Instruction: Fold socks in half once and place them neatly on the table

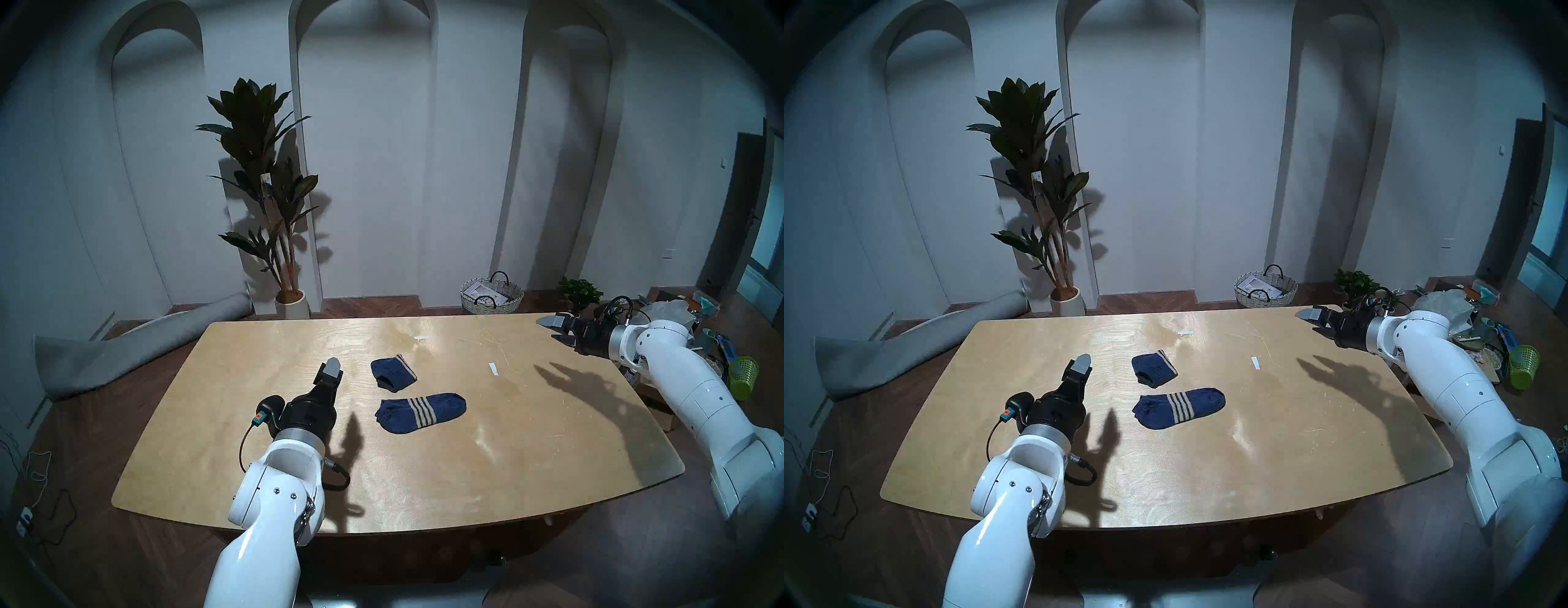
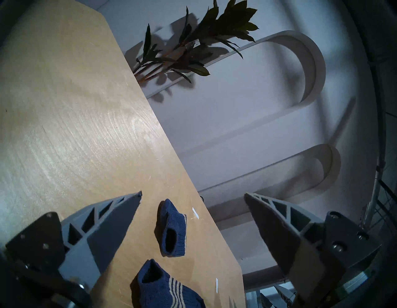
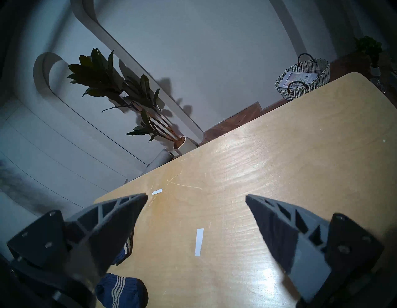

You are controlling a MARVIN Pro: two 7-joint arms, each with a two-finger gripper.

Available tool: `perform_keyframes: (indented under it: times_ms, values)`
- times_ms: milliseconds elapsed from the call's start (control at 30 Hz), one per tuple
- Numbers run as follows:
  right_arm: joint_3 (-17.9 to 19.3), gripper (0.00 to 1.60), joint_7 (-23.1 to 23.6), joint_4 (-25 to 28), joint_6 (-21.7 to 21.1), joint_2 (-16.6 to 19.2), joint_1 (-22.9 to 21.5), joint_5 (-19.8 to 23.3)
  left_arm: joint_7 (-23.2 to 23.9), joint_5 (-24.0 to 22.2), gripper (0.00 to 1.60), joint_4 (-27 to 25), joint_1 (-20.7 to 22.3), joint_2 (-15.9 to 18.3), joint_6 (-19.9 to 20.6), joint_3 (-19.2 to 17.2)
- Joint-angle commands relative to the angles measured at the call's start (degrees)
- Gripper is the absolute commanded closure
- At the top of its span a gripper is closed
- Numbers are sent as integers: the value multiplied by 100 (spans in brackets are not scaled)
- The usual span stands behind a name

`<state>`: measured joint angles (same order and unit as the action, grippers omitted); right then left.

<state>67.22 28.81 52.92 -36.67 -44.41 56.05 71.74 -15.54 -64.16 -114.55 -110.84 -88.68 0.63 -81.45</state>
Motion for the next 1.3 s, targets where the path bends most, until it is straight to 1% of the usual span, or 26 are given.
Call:
perform_keyframes:
  times_ms: [0,33,67,100,133,167,200,233,267,300,367,400,467,533,633,733,800,833,867,933,967,1033,1267]
  values:
    - [4,0,295,-113,41,-44,-419,-61,-381,-288,0,-140,123,142,-587,310]
    - [4,0,314,-142,77,-62,-431,-71,-463,-323,0,-115,142,166,-608,361]
    - [3,0,376,-202,91,-92,-465,-84,-640,-261,0,-80,190,212,-757,466]
    - [6,0,397,-227,129,-108,-481,-103,-708,-342,0,-44,222,227,-817,505]
    - [-4,0,428,-260,116,-121,-513,-121,-831,-175,0,2,277,251,-857,576]
    - [-9,0,456,-285,123,-132,-533,-139,-929,-236,0,41,327,266,-922,626]
    - [-9,0,472,-292,148,-137,-539,-157,-974,-106,0,101,386,284,-913,682]
    - [-9,0,472,-292,148,-137,-539,-157,-974,-106,0,101,386,284,-913,682]
    - [-26,0,510,-325,137,-143,-567,-189,-1133,-110,0,142,461,296,-918,746]
    - [-28,0,544,-347,144,-149,-577,-214,-1277,1,0,226,584,323,-953,863]
    - [-37,0,615,-400,142,-146,-588,-255,-1473,48,0,308,725,362,-1005,1024]
    - [-42,0,646,-436,146,-142,-586,-272,-1589,88,0,344,788,372,-990,1096]
    - [-46,0,677,-469,151,-141,-589,-289,-1618,36,0,383,836,382,-1000,1146]
    - [-67,0,763,-559,144,-123,-601,-358,-1857,100,0,431,975,423,-1032,1337]
    - [-71,0,829,-658,154,-132,-628,-410,-2100,213,0,363,1045,463,-1028,1487]
    - [-75,0,875,-716,162,-142,-657,-441,-2264,211,0,309,1084,488,-1003,1571]
    - [-90,0,959,-810,155,-163,-711,-495,-2530,315,0,276,1182,532,-890,1735]
    - [-97,0,993,-846,158,-173,-733,-520,-2624,291,0,284,1231,546,-912,1790]
    - [-101,0,1022,-844,146,-170,-751,-535,-2759,249,0,311,1280,531,-850,1816]
    - [-105,0,1046,-856,138,-172,-769,-549,-2813,260,0,353,1320,525,-851,1847]
    - [-115,0,1108,-902,138,-182,-804,-583,-2942,161,0,444,1397,505,-821,1887]
    - [-124,0,1165,-972,105,-195,-843,-607,-2995,129,0,530,1457,496,-851,1928]
    - [-154,0,1303,-1112,75,-205,-923,-708,-2970,-28,0,711,1600,452,-927,2002]
